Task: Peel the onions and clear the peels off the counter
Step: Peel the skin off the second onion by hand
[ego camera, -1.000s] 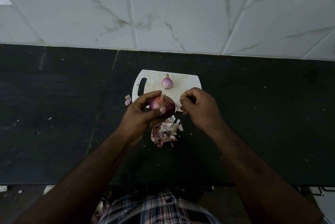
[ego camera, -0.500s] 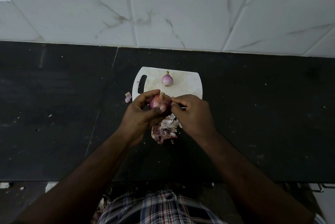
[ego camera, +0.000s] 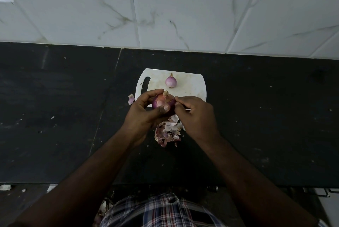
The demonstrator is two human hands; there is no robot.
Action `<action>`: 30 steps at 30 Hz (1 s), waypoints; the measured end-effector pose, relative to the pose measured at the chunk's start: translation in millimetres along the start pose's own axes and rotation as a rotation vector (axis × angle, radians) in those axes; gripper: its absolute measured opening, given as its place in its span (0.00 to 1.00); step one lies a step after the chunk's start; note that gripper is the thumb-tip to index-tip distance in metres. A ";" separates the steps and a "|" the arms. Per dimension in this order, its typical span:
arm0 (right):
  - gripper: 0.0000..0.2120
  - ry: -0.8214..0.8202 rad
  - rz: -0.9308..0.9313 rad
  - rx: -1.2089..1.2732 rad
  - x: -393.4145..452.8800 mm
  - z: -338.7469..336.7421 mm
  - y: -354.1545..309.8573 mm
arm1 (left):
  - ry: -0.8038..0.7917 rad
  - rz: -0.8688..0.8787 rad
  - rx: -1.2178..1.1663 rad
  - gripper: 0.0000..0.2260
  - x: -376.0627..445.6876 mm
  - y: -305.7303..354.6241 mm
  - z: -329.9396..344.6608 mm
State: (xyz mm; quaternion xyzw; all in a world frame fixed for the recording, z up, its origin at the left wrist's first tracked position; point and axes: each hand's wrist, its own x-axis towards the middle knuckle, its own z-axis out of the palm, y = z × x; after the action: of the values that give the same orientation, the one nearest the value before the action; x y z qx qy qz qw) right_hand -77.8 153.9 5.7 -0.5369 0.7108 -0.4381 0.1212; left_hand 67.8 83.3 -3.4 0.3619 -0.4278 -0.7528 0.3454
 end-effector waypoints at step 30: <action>0.20 -0.534 -0.049 0.247 24.0 -28.9 -1.7 | -0.107 -0.168 0.112 0.20 0.4 7.9 -6.7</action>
State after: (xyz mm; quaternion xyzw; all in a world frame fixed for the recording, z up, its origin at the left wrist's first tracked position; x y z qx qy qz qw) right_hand -104.8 147.1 31.0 -0.6313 0.5818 -0.3674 0.3578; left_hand 74.9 77.2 1.1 0.3745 -0.4553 -0.7722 0.2371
